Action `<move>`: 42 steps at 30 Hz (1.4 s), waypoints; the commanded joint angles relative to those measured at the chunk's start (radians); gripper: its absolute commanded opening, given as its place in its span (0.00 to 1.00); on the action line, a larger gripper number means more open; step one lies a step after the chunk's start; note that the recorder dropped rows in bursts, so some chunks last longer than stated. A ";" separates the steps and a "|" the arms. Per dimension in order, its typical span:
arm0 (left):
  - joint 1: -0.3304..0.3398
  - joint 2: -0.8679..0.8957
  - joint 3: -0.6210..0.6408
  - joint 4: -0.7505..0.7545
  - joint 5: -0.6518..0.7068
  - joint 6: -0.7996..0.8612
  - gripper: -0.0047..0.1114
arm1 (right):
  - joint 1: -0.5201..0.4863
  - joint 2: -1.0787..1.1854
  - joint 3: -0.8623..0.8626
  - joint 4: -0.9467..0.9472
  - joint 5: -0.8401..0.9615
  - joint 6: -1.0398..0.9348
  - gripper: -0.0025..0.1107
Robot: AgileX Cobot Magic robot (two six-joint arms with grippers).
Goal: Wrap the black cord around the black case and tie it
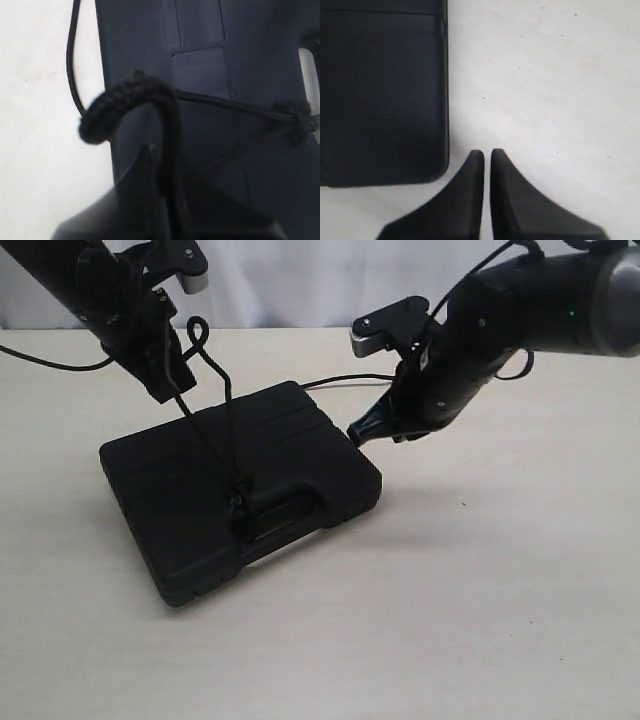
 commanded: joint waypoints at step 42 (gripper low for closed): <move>-0.001 -0.009 -0.007 -0.002 -0.037 0.002 0.04 | 0.251 0.155 0.009 0.597 -0.024 -0.477 0.06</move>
